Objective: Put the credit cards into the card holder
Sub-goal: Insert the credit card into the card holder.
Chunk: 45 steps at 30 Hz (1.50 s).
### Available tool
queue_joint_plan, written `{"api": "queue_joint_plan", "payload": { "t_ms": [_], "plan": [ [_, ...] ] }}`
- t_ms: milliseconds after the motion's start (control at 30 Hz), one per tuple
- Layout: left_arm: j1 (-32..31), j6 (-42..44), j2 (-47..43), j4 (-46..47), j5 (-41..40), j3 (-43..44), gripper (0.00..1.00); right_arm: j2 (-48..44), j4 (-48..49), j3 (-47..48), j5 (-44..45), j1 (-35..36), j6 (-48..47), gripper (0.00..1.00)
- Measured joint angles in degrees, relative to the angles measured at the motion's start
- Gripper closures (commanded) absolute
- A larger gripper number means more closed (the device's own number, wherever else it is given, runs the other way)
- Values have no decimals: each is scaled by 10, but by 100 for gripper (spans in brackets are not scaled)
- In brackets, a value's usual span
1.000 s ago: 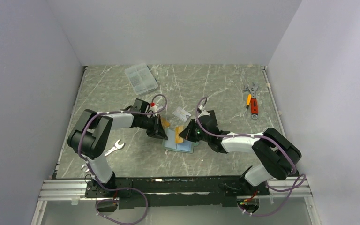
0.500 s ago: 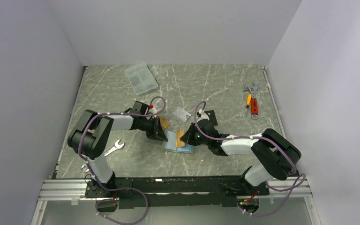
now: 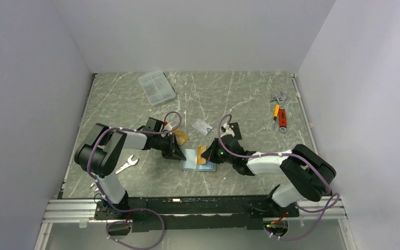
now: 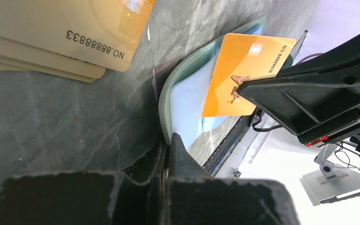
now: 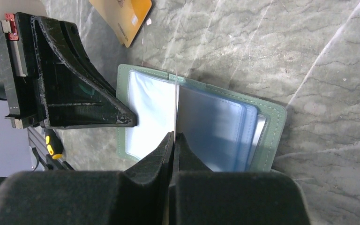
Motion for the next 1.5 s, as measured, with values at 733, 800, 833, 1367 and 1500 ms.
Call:
{"api": "queue_joint_plan", "payload": {
  "t_ms": [733,800,833,1367,1500],
  "plan": [
    [-4,-17,-30,26,-5,-12,100,14,74,-31,0,10,70,100],
    [-4,-17,-30,28,-7,-13,100,16,76,-32,0,14,76,100],
    [-4,-17,-30,28,-7,-14,100,16,76,-33,0,15,79,100],
    [-4,-17,-31,36,-12,-19,100,11,19,-17,-2,17,73,65],
    [-4,-17,-33,36,-12,-19,100,-7,-11,-14,-2,16,61,64]
  ]
}}
